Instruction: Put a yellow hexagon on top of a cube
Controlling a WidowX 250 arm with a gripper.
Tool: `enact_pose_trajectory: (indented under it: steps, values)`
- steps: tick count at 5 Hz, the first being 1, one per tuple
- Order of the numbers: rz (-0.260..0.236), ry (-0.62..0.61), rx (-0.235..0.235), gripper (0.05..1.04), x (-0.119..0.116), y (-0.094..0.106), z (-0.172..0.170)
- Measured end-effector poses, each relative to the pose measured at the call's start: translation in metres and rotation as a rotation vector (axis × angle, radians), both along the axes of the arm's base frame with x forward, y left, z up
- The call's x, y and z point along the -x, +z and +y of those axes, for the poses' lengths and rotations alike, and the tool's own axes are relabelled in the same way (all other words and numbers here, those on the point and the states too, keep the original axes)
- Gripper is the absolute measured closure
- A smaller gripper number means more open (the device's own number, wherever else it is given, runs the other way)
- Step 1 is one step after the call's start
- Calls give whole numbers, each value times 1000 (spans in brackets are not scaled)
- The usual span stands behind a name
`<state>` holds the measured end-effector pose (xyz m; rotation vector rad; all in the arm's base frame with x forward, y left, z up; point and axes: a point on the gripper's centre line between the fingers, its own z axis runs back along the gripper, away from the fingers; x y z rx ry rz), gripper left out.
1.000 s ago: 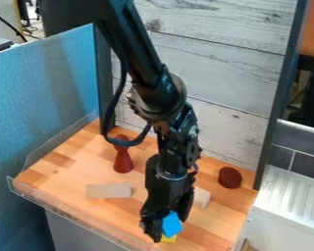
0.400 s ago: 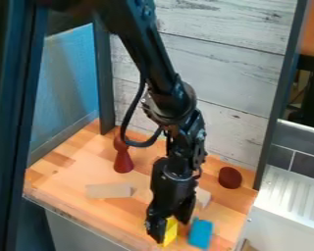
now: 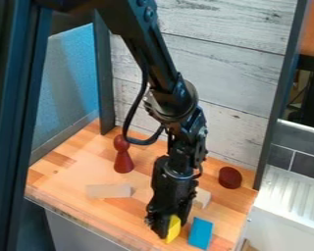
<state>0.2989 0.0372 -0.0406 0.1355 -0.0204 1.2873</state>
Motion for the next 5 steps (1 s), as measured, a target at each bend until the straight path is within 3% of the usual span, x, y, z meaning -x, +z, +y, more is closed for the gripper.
enact_pose_trajectory:
  steps: [2, 3, 5]
  values:
    - [-60, -20, 60, 510, -28, 26, -8]
    - [-90, -2, 62, 510, -44, 38, -3]
    - [-119, 57, 48, 511, -50, 44, 26]
